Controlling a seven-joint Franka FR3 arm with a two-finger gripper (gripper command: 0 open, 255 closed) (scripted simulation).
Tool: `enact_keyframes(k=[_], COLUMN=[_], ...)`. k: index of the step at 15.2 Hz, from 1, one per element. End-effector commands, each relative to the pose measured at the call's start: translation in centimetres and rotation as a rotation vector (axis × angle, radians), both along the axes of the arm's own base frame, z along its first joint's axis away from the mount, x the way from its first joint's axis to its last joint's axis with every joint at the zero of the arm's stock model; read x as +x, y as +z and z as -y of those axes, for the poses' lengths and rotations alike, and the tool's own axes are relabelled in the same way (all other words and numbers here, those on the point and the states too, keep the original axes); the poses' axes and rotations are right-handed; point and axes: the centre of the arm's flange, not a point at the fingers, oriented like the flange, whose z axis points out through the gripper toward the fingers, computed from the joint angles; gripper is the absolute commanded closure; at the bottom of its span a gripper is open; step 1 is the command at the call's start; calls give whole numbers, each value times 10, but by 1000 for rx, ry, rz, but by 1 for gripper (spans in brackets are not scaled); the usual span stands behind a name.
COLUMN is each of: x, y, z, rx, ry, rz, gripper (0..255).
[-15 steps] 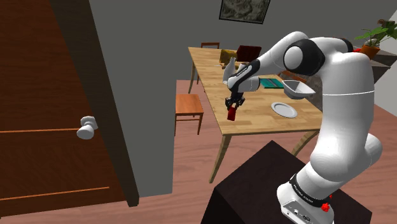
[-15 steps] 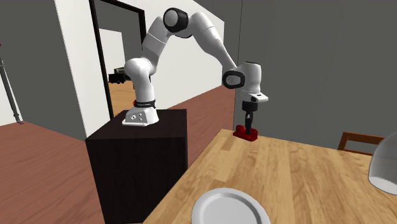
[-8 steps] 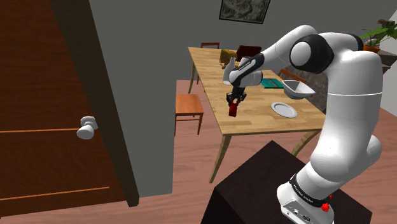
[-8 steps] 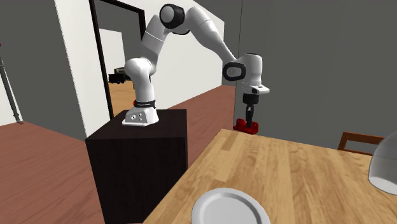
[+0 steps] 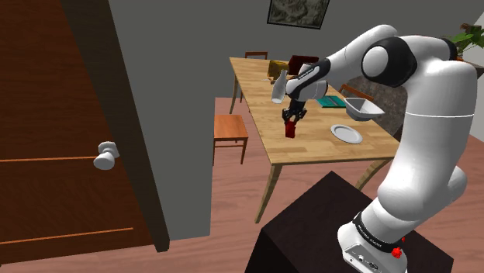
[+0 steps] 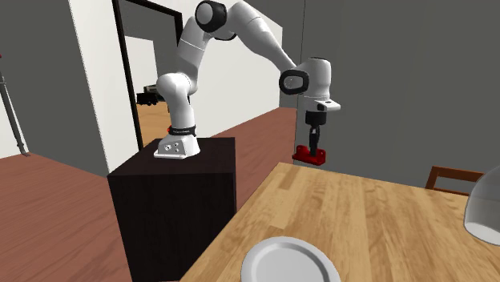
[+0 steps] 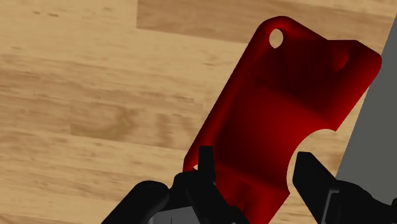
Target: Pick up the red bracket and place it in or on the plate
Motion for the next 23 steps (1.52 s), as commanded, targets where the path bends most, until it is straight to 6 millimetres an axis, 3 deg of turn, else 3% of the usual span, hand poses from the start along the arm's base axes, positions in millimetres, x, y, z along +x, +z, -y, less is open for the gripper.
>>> enact_keyframes(k=[1,23], x=[-8,-119], y=[1,11], z=[23,291], rx=[0,0], ry=[1,1], rz=[0,0], gripper=[255,255])
